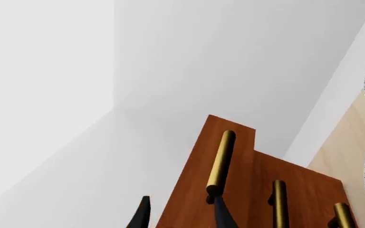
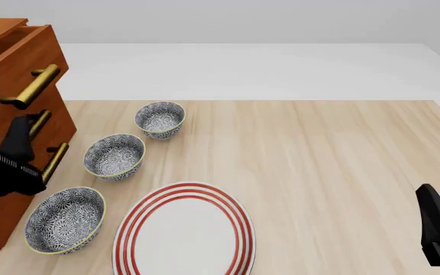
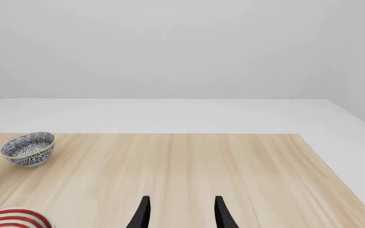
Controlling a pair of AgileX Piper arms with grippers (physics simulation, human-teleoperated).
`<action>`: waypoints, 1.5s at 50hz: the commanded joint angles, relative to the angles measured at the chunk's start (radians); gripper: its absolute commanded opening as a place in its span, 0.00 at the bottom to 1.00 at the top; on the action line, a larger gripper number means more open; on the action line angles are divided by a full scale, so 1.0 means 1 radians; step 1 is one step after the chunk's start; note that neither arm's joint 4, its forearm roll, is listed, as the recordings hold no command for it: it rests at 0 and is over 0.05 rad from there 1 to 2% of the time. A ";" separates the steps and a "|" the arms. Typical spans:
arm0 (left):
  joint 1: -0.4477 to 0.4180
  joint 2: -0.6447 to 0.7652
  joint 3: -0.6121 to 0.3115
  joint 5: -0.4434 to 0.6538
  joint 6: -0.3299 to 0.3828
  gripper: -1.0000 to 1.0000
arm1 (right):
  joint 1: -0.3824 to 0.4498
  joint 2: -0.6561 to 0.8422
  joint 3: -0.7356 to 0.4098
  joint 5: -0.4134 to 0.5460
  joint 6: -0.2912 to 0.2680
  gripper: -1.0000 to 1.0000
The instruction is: Open the top drawer of the cabinet.
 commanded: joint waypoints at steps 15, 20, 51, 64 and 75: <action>-0.032 -0.477 -0.139 0.572 -0.252 1.00 | 0.000 0.000 0.000 0.000 0.000 1.00; -0.017 -0.521 -0.245 0.692 -0.373 1.00 | 0.000 0.000 0.000 0.000 0.000 1.00; -0.060 -0.385 -0.822 1.280 -0.991 1.00 | 0.000 0.000 0.000 0.000 0.000 1.00; -0.043 -0.322 -1.012 1.468 -1.169 1.00 | 0.000 0.000 0.000 0.000 0.000 1.00; -0.021 -0.284 -1.240 1.675 -1.349 1.00 | 0.000 0.000 0.000 0.000 0.000 1.00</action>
